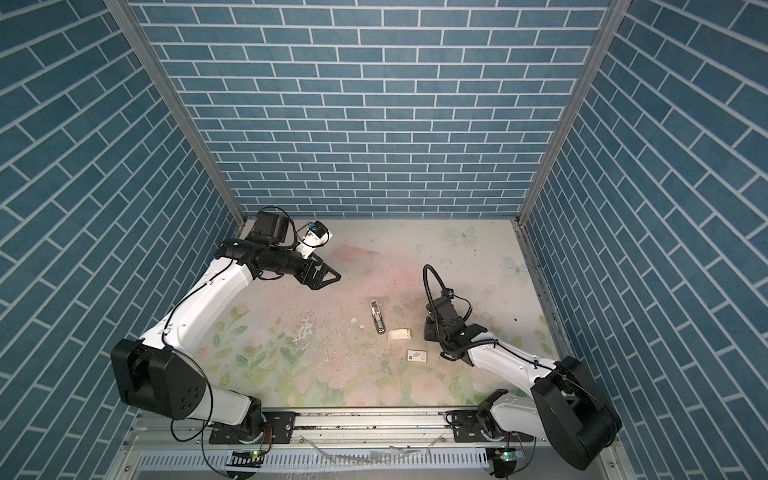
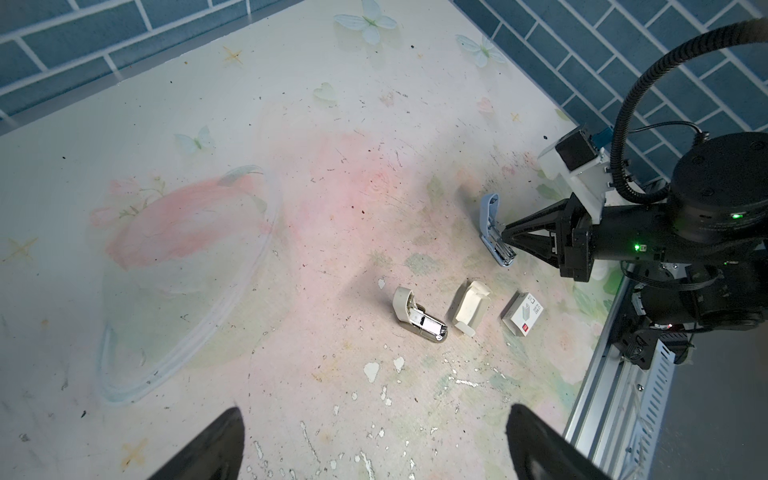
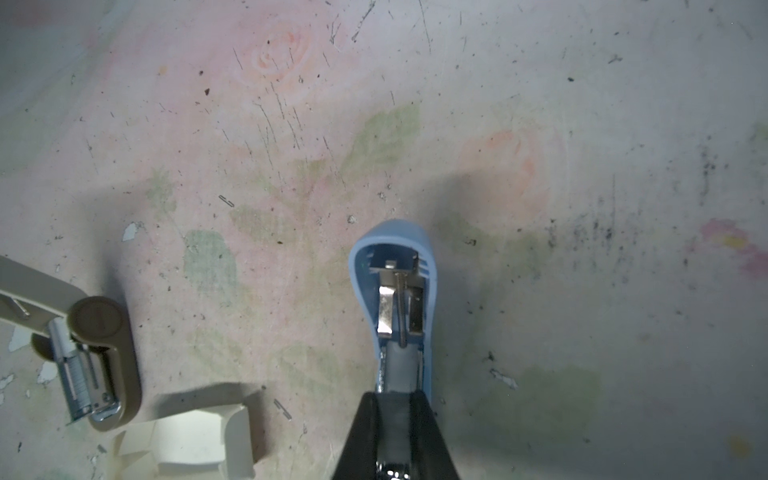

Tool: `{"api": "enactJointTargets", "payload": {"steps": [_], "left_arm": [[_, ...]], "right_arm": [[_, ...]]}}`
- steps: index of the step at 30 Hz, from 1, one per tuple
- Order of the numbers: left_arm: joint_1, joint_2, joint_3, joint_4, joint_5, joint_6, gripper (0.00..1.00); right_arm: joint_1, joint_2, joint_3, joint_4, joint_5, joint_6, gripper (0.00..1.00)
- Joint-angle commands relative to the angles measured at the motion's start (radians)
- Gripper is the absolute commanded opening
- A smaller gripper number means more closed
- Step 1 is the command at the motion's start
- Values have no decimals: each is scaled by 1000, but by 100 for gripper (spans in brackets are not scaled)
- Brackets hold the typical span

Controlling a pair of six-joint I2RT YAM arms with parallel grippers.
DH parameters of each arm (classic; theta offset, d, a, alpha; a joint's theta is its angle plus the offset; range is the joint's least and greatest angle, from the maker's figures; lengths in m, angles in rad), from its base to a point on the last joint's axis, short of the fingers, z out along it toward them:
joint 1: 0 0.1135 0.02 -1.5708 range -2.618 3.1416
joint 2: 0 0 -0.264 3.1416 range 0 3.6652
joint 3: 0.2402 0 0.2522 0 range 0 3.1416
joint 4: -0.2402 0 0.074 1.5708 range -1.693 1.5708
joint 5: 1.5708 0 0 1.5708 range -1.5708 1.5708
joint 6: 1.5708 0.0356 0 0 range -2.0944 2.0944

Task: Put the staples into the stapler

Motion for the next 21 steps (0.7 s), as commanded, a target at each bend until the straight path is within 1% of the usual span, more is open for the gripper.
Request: {"api": "enactJointTargets", "payload": {"steps": [1,12,21], "left_arm": [[4,-26,-16,3,11,8,100],[5,-25,-16,4,9,11,99],[4,-25,-17,4,9,11,100]], "right_arm": [[5,17,12,9,0,23,10],[7,46,20,13,-3,21,10],[10,37,22,-8,6,22,10]]}}
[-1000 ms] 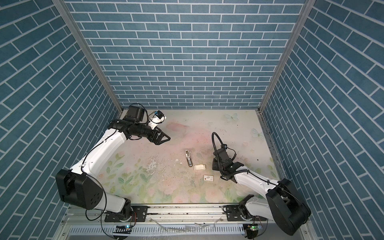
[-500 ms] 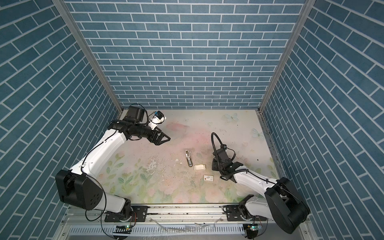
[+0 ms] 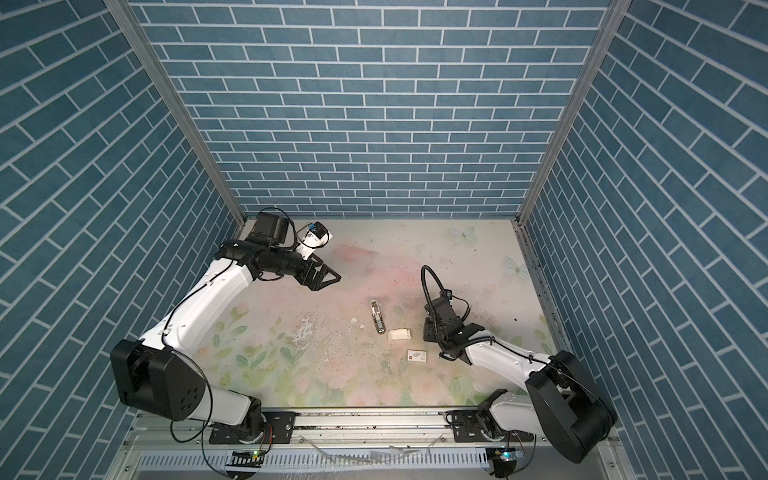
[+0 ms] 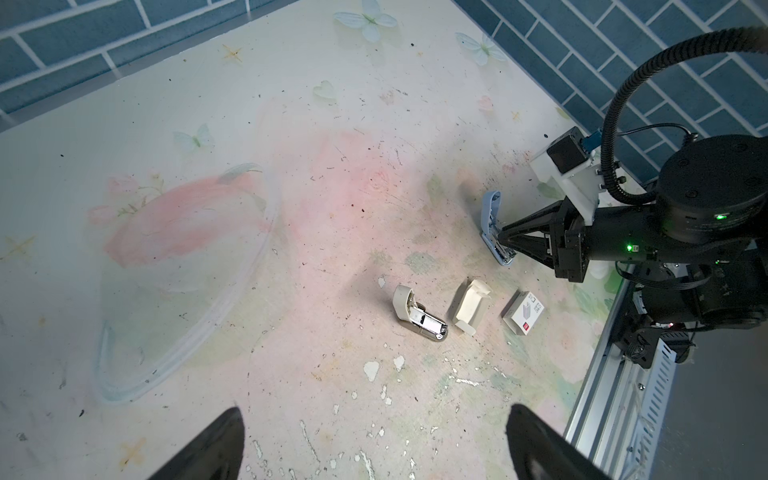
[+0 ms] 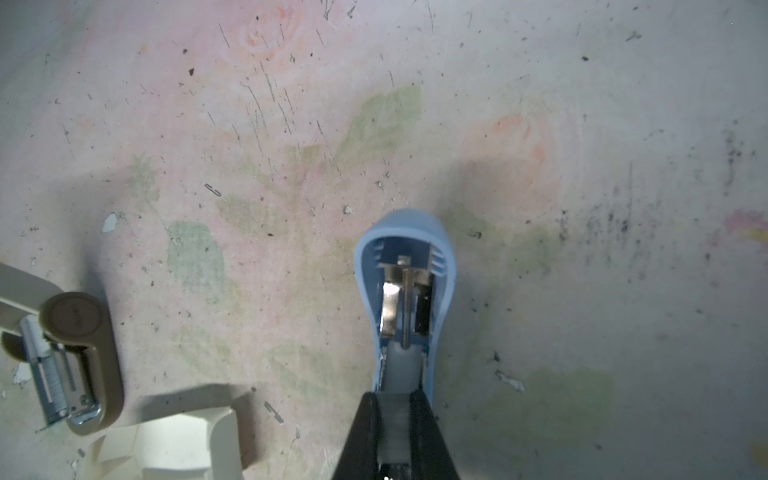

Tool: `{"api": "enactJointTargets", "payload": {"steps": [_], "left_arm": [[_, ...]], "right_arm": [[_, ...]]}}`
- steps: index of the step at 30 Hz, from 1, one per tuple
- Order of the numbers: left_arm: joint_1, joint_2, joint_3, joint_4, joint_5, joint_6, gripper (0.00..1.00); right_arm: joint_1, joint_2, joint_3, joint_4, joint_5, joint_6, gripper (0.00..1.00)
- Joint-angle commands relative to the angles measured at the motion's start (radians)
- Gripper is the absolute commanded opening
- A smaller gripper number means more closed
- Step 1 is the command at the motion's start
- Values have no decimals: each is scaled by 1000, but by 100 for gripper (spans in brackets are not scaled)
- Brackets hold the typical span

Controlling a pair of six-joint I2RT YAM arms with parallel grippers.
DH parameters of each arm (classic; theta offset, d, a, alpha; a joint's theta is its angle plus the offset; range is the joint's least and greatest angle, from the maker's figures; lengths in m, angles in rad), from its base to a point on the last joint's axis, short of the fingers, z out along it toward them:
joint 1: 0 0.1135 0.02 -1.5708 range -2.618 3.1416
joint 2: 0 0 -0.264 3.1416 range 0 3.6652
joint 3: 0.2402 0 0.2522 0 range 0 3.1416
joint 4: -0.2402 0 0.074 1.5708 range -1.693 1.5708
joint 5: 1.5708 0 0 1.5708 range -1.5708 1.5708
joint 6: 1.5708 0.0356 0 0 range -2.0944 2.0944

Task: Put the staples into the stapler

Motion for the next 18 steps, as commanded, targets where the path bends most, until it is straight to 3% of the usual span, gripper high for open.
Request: {"api": "enactJointTargets", "payload": {"steps": [1,18], "left_arm": [[5,-23,-10,-1,9,11,100],[5,-28,-25,5,11,14,100]], "right_arm": [[8,-1,22,-21,12,21,10],[25,4,14,-28,21,43,11]]}}
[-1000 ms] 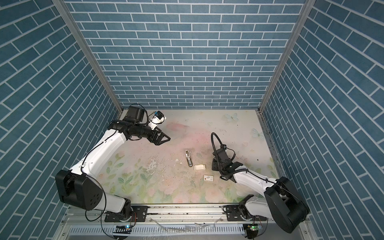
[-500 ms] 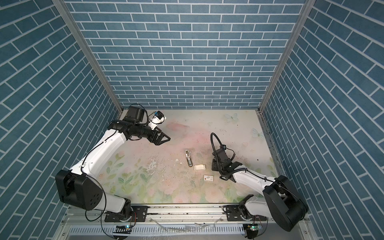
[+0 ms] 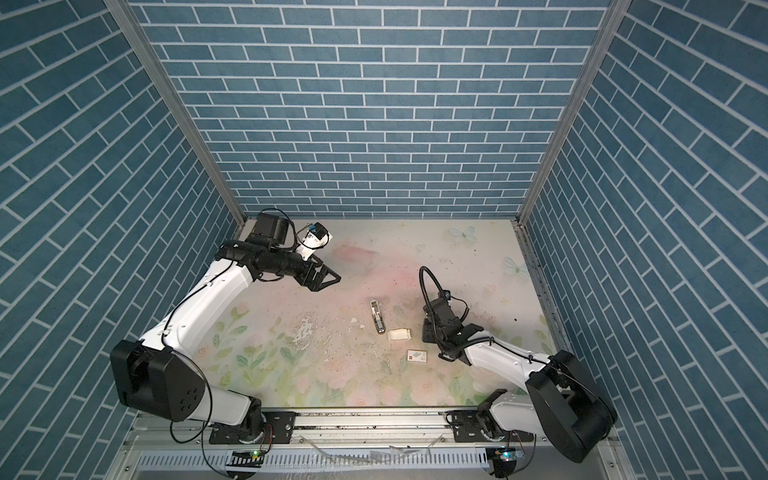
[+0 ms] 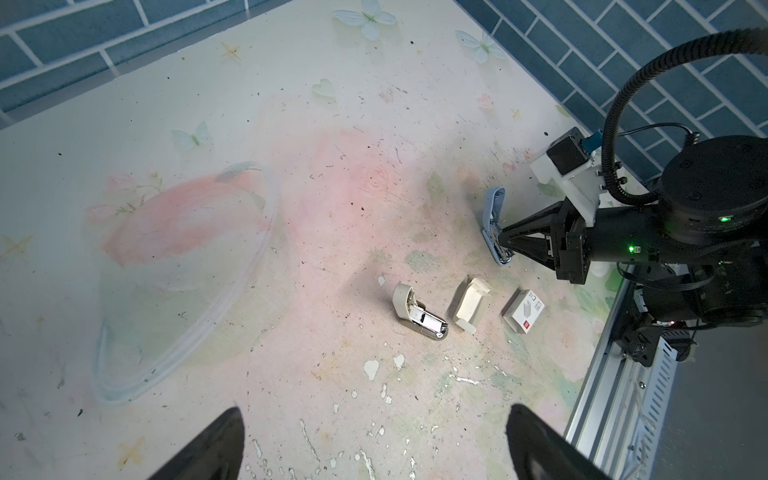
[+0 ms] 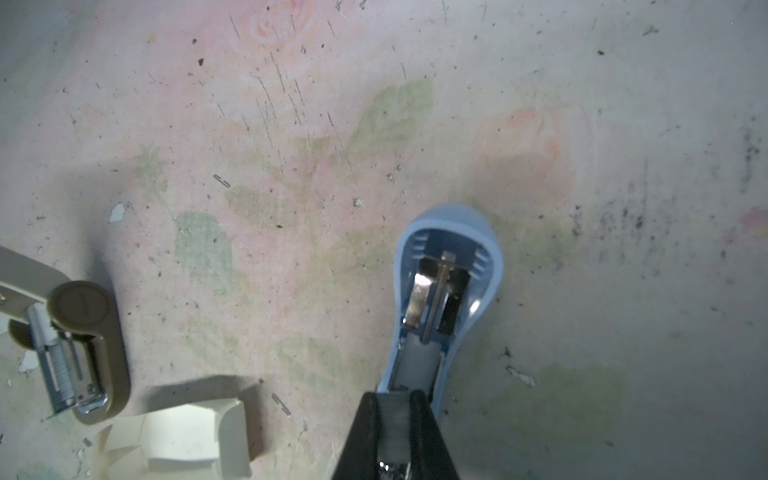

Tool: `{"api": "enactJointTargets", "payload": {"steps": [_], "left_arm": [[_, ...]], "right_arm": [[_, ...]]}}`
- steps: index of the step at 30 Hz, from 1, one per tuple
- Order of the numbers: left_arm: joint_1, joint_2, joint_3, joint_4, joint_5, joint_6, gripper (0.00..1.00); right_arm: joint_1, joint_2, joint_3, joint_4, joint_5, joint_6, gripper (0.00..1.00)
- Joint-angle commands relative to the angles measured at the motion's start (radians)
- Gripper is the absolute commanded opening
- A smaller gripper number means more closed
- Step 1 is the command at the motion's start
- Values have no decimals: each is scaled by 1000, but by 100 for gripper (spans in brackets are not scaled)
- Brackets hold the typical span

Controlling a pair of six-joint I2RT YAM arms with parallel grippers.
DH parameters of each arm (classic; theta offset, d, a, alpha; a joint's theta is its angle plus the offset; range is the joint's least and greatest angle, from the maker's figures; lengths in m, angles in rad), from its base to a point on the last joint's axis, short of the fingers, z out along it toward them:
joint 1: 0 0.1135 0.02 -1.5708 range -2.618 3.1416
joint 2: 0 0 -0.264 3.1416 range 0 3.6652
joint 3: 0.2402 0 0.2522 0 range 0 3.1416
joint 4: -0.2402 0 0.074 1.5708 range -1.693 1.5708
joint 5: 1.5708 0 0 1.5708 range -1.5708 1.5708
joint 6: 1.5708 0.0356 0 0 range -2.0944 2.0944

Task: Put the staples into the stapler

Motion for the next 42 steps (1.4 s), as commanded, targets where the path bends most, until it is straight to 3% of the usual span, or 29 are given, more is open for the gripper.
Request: {"api": "enactJointTargets", "payload": {"steps": [1,20,42], "left_arm": [[4,-25,-13,3,11,11,100],[4,-22,-22,9,19,8,100],[4,-29,-32,12,19,11,100]], "right_arm": [[9,4,15,-27,22,44,11],[10,3,24,-68,65,65,11],[10,-2,26,-79,31,66,12]]}}
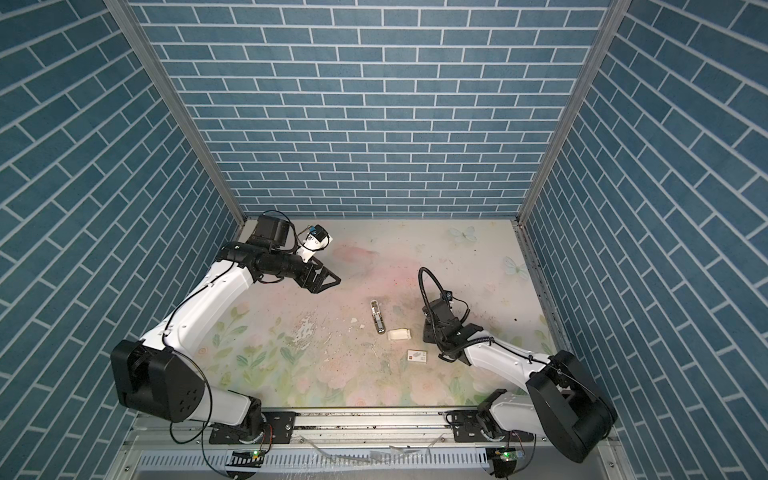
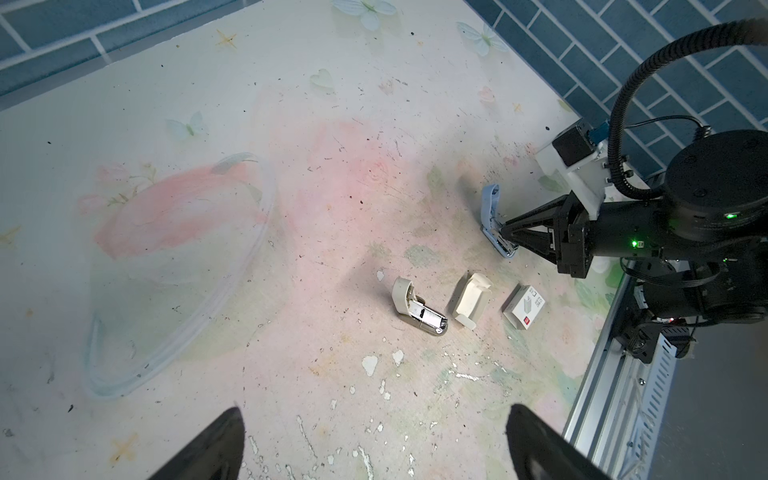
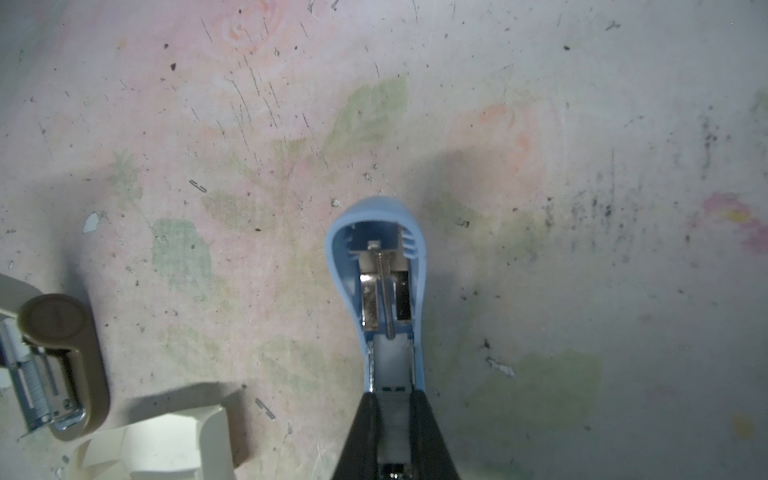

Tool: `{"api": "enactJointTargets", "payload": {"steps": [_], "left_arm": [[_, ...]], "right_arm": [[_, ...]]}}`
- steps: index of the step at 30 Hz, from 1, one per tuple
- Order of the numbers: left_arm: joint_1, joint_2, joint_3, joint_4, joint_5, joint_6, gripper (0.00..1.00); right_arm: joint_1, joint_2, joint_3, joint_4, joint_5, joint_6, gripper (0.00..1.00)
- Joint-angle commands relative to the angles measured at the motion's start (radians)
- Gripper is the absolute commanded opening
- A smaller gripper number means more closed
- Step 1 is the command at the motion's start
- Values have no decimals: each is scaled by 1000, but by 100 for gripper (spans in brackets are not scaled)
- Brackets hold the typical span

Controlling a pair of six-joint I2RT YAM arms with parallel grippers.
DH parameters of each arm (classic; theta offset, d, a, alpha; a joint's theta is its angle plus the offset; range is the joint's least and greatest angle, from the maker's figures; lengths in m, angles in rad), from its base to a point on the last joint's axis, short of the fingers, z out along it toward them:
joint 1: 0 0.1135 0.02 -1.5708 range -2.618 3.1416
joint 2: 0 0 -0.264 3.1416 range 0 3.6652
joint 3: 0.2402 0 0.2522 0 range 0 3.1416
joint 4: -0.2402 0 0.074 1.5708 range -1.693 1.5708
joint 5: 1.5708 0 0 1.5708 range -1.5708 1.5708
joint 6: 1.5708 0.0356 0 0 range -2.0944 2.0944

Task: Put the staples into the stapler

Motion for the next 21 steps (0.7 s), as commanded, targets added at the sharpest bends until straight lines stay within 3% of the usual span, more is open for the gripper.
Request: {"api": "enactJointTargets", "payload": {"steps": [1,21], "left_arm": [[5,-25,-14,8,18,10,99],[4,-30,-12,1,13,16,100]], "right_arm": [[3,3,22,-47,-7,30,12],[13,41,46,-56,-16,24,15]]}}
